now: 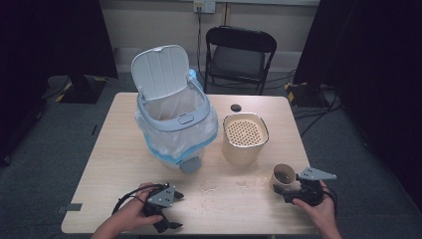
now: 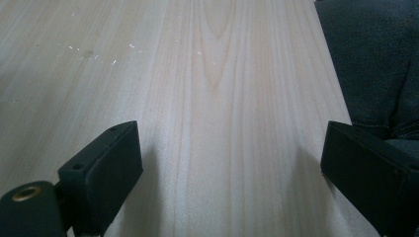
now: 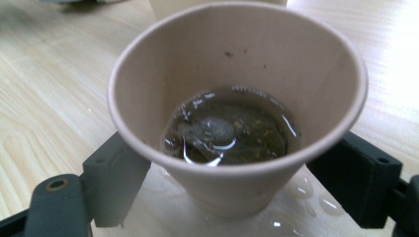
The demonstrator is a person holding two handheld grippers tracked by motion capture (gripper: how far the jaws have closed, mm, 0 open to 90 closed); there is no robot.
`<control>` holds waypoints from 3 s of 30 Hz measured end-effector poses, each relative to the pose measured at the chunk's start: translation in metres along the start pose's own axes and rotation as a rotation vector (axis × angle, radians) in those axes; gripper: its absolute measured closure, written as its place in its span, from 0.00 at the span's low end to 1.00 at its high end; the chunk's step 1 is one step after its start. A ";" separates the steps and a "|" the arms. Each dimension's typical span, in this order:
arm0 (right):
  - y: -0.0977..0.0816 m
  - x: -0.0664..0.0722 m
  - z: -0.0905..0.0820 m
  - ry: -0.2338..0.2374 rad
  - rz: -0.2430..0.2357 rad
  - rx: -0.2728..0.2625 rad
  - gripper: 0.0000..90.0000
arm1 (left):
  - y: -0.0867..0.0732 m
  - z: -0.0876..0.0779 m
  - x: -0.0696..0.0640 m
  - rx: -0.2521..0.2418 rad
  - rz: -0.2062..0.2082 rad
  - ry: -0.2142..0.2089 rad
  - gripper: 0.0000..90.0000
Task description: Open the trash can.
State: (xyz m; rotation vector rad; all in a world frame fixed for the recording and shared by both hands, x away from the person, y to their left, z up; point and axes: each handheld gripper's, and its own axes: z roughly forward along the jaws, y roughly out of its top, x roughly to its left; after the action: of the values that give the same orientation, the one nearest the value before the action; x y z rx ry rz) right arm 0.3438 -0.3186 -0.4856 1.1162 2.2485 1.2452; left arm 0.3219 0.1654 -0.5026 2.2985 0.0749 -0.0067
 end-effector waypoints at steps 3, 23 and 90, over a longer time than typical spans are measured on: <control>0.001 0.000 0.000 -0.004 0.011 -0.022 0.21 | 0.000 -0.001 0.001 0.016 0.020 0.001 0.09; 0.005 0.002 0.005 -0.011 -0.013 -0.083 0.25 | 0.000 -0.002 0.002 0.022 0.022 0.001 0.09; 0.085 -0.038 0.011 -0.061 0.005 -0.043 0.32 | 0.001 0.001 0.000 0.013 0.011 -0.018 0.06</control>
State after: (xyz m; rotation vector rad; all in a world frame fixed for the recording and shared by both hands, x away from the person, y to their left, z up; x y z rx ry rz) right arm 0.4148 -0.3157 -0.4240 1.1293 2.1659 1.2389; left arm 0.3222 0.1640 -0.5026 2.3115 0.0535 -0.0219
